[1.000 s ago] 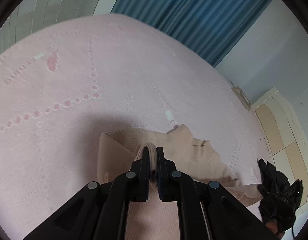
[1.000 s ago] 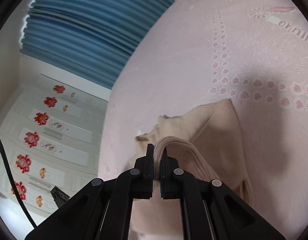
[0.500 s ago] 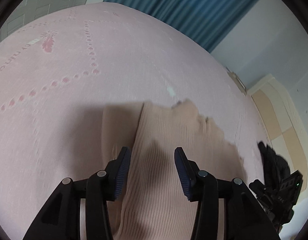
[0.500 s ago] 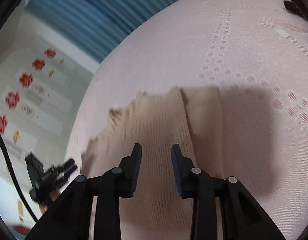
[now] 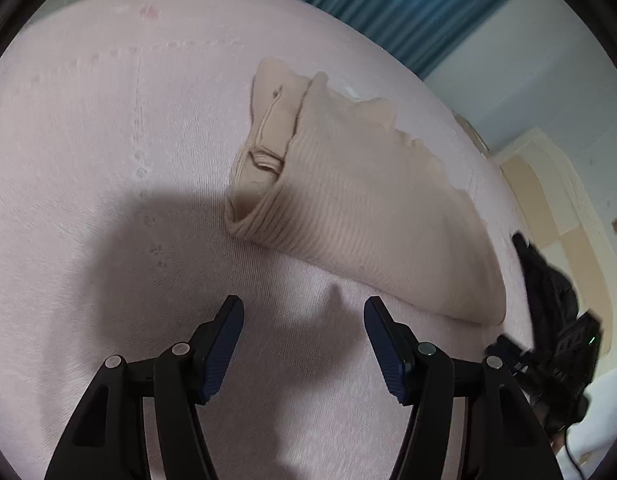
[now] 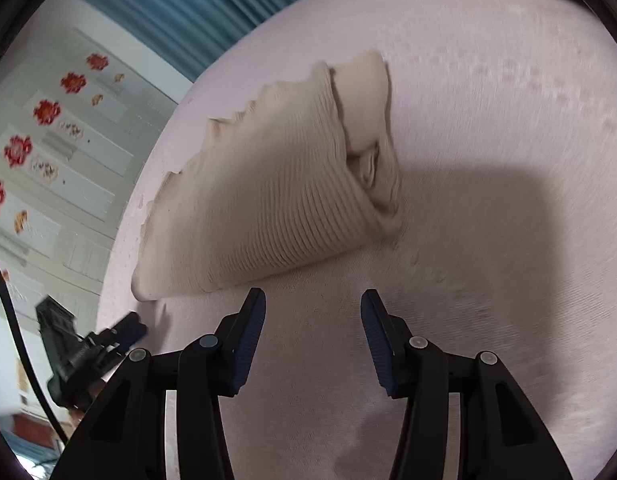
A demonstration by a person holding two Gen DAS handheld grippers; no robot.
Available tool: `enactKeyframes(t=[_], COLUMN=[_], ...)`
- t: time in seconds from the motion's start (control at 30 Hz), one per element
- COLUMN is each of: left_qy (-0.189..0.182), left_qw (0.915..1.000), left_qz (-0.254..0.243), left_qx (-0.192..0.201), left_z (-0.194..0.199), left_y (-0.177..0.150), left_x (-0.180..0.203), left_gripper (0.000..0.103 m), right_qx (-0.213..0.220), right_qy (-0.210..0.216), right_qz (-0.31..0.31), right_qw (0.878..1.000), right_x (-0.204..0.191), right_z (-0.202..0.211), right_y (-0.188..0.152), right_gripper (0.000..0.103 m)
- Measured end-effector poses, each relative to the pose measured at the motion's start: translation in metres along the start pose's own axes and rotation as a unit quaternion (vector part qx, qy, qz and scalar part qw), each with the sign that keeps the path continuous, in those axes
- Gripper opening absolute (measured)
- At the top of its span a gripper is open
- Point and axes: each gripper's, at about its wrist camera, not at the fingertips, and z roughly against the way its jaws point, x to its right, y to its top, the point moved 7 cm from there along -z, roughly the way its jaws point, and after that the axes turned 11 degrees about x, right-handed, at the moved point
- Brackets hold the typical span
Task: Fold small clothes
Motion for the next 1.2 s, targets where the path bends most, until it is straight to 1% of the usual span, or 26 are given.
enactKeyframes(t=[0.07, 0.13, 0.17, 0.23, 0.27, 0.3, 0.33, 0.37, 0.4, 0.43, 0.47, 0.53, 0.63, 0.73, 0.83, 0.93, 1.07, 1.1, 1.17, 1.2], left_qy=[-0.023, -0.044, -0.057, -0.063, -0.059, -0.051, -0.04, -0.039, -0.048, -0.058, -0.062, -0.058, -0.046, -0.04, -0.028, -0.021, -0.016, -0.016, -0.01, 0.011], left_qw=[0.9988, 0.9955, 0.9921, 0.99, 0.9895, 0.9895, 0.9893, 0.9876, 0.9854, 0.9833, 0.9832, 0.9865, 0.991, 0.9929, 0.9948, 0.9964, 0.9985, 0.9986, 0.9991, 0.9995], left_qz=[0.042, 0.083, 0.111, 0.125, 0.13, 0.133, 0.138, 0.15, 0.162, 0.172, 0.17, 0.15, 0.123, 0.11, 0.096, 0.081, 0.053, 0.051, 0.041, 0.027], left_qx=[0.014, 0.012, 0.014, 0.02, 0.023, 0.024, 0.025, 0.025, 0.024, 0.021, 0.024, 0.032, 0.028, 0.023, 0.018, 0.014, 0.004, 0.002, -0.007, -0.015], left_z=[-0.009, -0.02, -0.028, -0.035, -0.039, -0.04, -0.042, -0.044, -0.044, -0.042, -0.037, -0.025, -0.004, 0.016, 0.041, 0.068, 0.101, 0.104, 0.112, 0.113], left_y=[0.012, 0.021, 0.029, 0.038, 0.044, 0.045, 0.048, 0.05, 0.05, 0.049, 0.049, 0.045, 0.03, 0.016, -0.007, -0.033, -0.072, -0.076, -0.086, -0.087], left_x=[-0.004, -0.009, -0.012, -0.015, -0.017, -0.018, -0.022, -0.026, -0.028, -0.029, -0.029, -0.027, -0.021, -0.019, -0.022, -0.025, -0.025, -0.026, -0.027, -0.03], left_gripper=[0.059, 0.06, 0.06, 0.059, 0.051, 0.043, 0.029, 0.021, 0.015, 0.012, 0.011, 0.01, 0.01, 0.01, 0.01, 0.01, 0.011, 0.011, 0.017, 0.024], right_qx=[0.009, 0.028, 0.036, 0.045, 0.049, 0.054, 0.056, 0.052, 0.044, 0.038, 0.04, 0.045, 0.047, 0.043, 0.034, 0.027, 0.019, 0.015, 0.002, -0.009], right_qy=[0.0, 0.017, 0.028, 0.043, 0.047, 0.05, 0.046, 0.039, 0.038, 0.034, 0.035, 0.039, 0.043, 0.044, 0.046, 0.038, 0.019, 0.013, 0.008, -0.002], right_qz=[-0.016, -0.046, -0.068, -0.114, -0.128, -0.145, -0.151, -0.152, -0.149, -0.147, -0.147, -0.144, -0.148, -0.14, -0.123, -0.097, -0.04, -0.026, -0.019, -0.008], right_qw=[1.0, 0.998, 0.997, 0.991, 0.989, 0.987, 0.986, 0.986, 0.987, 0.988, 0.988, 0.988, 0.987, 0.988, 0.991, 0.994, 0.999, 0.999, 1.0, 1.0], right_x=[0.003, 0.005, 0.009, 0.019, 0.021, 0.024, 0.025, 0.026, 0.025, 0.025, 0.024, 0.021, 0.019, 0.018, 0.021, 0.022, 0.024, 0.026, 0.031, 0.034], right_z=[-0.006, -0.01, -0.012, -0.022, -0.025, -0.028, -0.031, -0.036, -0.041, -0.044, -0.044, -0.037, -0.021, -0.002, 0.025, 0.053, 0.091, 0.098, 0.108, 0.112], right_y=[0.0, 0.008, 0.013, 0.025, 0.029, 0.035, 0.039, 0.041, 0.043, 0.044, 0.044, 0.044, 0.041, 0.031, 0.011, -0.011, -0.046, -0.054, -0.065, -0.07], right_gripper=[0.049, 0.049, 0.049, 0.049, 0.048, 0.044, 0.032, 0.021, 0.014, 0.013, 0.013, 0.011, 0.01, 0.01, 0.01, 0.01, 0.01, 0.01, 0.017, 0.023])
